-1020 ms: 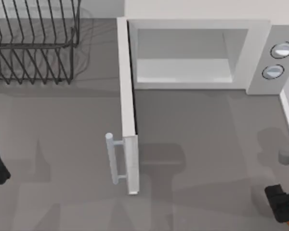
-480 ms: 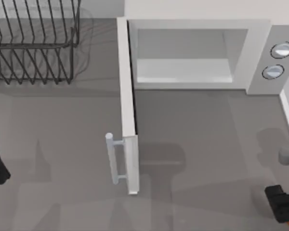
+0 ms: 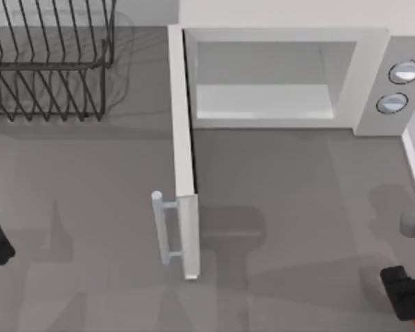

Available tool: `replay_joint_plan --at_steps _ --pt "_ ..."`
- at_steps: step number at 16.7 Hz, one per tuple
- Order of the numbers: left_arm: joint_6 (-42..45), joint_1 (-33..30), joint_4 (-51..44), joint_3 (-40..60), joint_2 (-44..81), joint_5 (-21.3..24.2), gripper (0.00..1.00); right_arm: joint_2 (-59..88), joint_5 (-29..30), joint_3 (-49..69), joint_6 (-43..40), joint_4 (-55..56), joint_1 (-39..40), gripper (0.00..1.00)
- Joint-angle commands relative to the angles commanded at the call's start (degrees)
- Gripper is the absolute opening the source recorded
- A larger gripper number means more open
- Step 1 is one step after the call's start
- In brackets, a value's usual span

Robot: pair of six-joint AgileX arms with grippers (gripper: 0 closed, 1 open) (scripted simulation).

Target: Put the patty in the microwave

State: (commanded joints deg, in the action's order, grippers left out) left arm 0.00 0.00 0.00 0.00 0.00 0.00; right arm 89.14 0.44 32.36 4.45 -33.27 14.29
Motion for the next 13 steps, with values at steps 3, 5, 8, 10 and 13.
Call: replay_joint_plan --at_steps 3,5,8,10,13 --pt "0.00 0.00 0.00 0.00 0.00 0.00 1.00 0.00 0.00 0.00 0.00 0.00 0.00 0.00" --pt "0.00 0.00 0.00 0.00 0.00 0.00 1.00 0.00 0.00 0.00 0.00 0.00 0.00 0.00" --pt "0.00 0.00 0.00 0.00 0.00 0.00 1.00 0.00 0.00 0.00 0.00 0.00 0.00 0.00" --pt "0.00 0.00 0.00 0.00 0.00 0.00 1.00 0.00 0.00 0.00 0.00 0.00 0.00 0.00" --pt "0.00 0.00 0.00 0.00 0.00 0.00 1.00 -4.75 -0.29 3.15 -0.04 -6.04 0.04 0.00"
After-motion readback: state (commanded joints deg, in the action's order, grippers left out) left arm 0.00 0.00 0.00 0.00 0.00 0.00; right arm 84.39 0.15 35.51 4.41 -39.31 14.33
